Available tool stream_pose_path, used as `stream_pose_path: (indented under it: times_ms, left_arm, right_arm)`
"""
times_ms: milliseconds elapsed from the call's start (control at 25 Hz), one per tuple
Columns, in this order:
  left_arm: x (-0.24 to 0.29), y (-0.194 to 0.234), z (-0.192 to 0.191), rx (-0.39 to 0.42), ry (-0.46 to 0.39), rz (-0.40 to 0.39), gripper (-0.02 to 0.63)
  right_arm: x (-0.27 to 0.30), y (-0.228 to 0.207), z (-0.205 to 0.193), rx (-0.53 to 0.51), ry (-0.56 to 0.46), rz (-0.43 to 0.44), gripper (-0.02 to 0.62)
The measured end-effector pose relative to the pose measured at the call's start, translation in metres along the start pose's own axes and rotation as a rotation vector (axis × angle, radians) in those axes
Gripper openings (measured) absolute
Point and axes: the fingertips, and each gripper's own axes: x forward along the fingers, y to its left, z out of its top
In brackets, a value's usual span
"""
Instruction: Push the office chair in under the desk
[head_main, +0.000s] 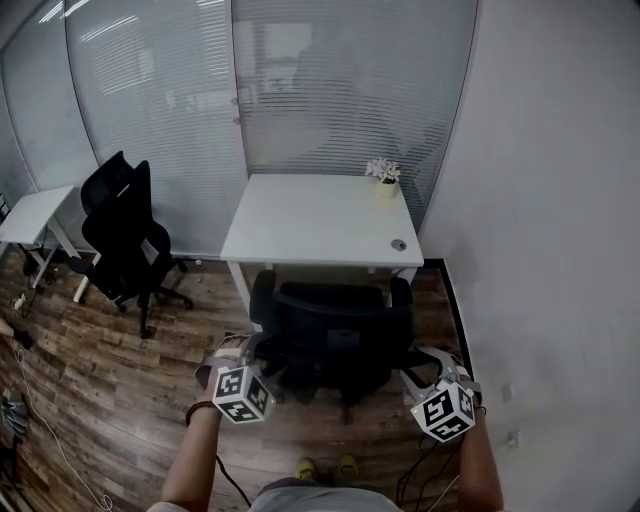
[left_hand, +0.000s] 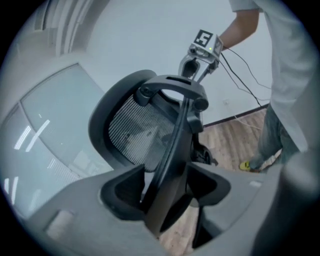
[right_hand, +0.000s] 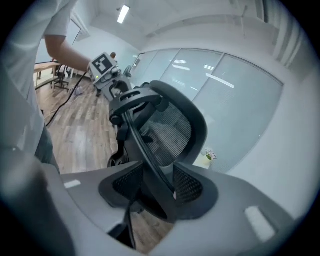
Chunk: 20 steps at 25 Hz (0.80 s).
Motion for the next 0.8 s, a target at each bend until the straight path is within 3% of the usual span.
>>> stream_pose_path:
  times_ms: [160, 360, 520, 800]
  left_arm:
    - [-0.011, 0.003, 0.01, -0.114, -0.073, 0.024, 0.245]
    - [-0.022, 0.004, 0.021, -0.222, -0.141, 0.07, 0.222]
    - [-0.032, 0.008, 0.03, -0.325, -0.205, 0.12, 0.19]
    - [-0.048, 0.019, 0.039, -0.439, -0.265, 0.235, 0.115]
  right_arm:
    - [-0.014, -0.007, 0.011, 0.138, -0.085, -0.034, 0.178]
    - [-0.032, -0.018, 0.021, 0.348, -0.197, -0.126, 0.125]
    - [-0.035, -0.022, 0.023, 0.392, -0.224, -0.157, 0.092]
    - [-0.041, -0.032, 0.028, 0.436, -0.252, -0.245, 0.01]
